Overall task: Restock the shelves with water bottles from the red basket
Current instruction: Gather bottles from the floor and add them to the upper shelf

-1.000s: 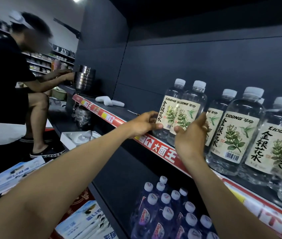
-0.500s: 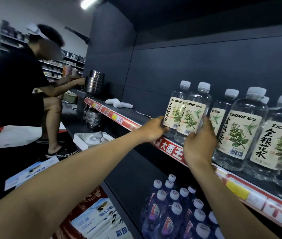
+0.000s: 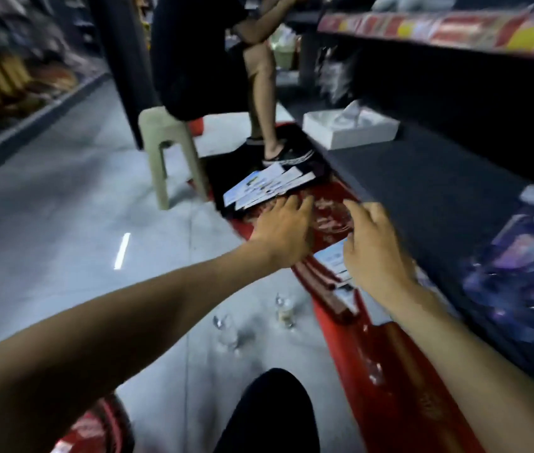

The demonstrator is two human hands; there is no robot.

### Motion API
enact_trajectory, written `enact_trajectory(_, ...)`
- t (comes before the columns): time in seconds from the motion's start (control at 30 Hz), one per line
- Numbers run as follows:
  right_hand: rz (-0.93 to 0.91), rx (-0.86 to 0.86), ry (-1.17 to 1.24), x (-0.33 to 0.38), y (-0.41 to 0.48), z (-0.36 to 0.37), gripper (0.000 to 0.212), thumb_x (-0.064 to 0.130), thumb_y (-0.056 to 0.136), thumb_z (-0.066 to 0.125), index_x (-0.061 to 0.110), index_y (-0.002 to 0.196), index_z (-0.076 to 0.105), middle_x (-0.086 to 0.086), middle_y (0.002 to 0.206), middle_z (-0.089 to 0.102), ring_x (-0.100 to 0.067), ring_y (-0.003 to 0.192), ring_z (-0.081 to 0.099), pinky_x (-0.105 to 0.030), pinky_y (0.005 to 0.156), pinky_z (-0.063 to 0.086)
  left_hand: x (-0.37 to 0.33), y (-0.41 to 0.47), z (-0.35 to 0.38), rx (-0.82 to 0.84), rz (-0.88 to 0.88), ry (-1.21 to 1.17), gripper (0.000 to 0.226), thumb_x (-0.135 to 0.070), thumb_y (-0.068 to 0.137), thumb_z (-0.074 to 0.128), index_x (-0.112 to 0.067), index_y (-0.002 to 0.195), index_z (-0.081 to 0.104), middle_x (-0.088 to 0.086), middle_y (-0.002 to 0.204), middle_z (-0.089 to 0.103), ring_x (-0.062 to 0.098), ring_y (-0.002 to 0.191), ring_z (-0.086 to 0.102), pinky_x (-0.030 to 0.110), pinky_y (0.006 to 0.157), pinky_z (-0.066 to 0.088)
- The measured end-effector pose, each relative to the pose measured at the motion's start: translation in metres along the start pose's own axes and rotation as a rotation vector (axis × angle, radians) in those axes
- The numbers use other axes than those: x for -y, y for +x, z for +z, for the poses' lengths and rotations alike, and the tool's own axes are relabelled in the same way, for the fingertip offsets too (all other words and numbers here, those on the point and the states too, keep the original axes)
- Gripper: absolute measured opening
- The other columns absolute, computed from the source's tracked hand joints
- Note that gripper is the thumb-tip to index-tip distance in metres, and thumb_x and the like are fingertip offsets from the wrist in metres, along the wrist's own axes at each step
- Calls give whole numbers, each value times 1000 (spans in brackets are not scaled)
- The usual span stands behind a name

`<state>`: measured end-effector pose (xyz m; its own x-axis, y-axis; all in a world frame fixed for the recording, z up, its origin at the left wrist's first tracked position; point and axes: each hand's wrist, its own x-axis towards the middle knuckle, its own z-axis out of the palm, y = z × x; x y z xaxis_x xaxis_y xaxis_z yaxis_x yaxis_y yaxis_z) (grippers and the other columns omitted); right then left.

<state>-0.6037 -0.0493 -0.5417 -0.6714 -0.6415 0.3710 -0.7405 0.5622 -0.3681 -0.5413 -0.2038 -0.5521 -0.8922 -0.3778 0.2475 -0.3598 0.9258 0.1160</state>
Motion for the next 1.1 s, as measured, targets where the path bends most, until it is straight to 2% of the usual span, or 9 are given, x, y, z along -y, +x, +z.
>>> enact_trajectory(0.2, 59, 350, 50, -17, -6, 154, 54, 7, 87, 55, 11, 141, 48, -17, 137, 45, -36, 126, 47, -39, 100, 39, 102, -65, 130, 239, -454, -199, 62, -22, 90, 55, -12, 145, 30, 16, 134, 46, 37, 123, 47, 45, 94, 45)
enact_trajectory(0.33, 215, 507, 145, -47, -16, 257, 44, 14, 83, 66, 5, 125, 58, -23, 126, 58, -37, 118, 54, -37, 93, 41, 146, -116, 222, 232, -886, -511, 65, -18, 83, 61, -8, 141, 34, 18, 132, 52, 35, 119, 53, 44, 97, 49)
enact_trajectory(0.53, 497, 804, 140, -104, -37, 379, 64, 11, 82, 64, 13, 141, 38, -19, 131, 50, -37, 115, 55, -32, 81, 43, 191, -179, 347, 249, -1297, -702, 75, 3, 79, 59, -16, 147, 34, 17, 135, 53, 33, 117, 55, 40, 93, 53)
enact_trajectory(0.67, 630, 693, 282, -138, -18, 443, 76, 1, 77, 67, 15, 143, 33, -15, 129, 55, -32, 105, 58, -26, 64, 41, 217, -166, 397, 190, -1174, -932, 82, 18, 77, 57, -22, 145, 35, 12, 143, 45, 27, 117, 51, 42, 86, 55)
enact_trajectory(0.8, 605, 628, 658, -161, 6, 492, 101, -17, 64, 70, 30, 145, 34, 5, 142, 47, -22, 117, 50, -40, 85, 54, 247, -129, 417, 180, -976, -1226, 98, 32, 67, 51, -24, 146, 37, 6, 136, 50, 28, 123, 50, 36, 79, 50)
enact_trajectory(0.9, 425, 601, 755, -172, 13, 515, 69, 8, 50, 78, 44, 105, 57, 29, 93, 66, -3, 89, 61, -16, 67, 53, 254, -117, 426, 261, -853, -1218, 108, 26, 63, 67, -32, 148, 34, 3, 135, 50, 21, 118, 53, 36, 81, 56)
enact_trajectory(0.97, 445, 548, 786, -174, 10, 524, 73, 27, 44, 85, 59, 100, 53, 29, 97, 67, 4, 89, 64, -17, 71, 53, 245, -122, 434, 261, -814, -1082, 100, 7, 59, 86, -26, 142, 41, 3, 131, 54, 20, 117, 55, 40, 87, 55)
enact_trajectory(1.03, 447, 489, 773, -175, 0, 534, 79, 36, 41, 91, 58, 105, 49, 21, 106, 67, -1, 97, 66, -24, 78, 54, 237, -128, 445, 288, -752, -956, 89, -6, 58, 92, -31, 131, 47, -2, 125, 54, 18, 113, 53, 40, 91, 51)
enact_trajectory(1.1, 384, 509, 720, -174, -12, 540, 80, 40, 43, 94, 51, 110, 51, 23, 108, 66, 2, 98, 65, -17, 78, 51, 237, -129, 451, 380, -673, -957, 91, -9, 59, 92, -40, 130, 44, -7, 130, 45, 15, 118, 48, 37, 96, 49)
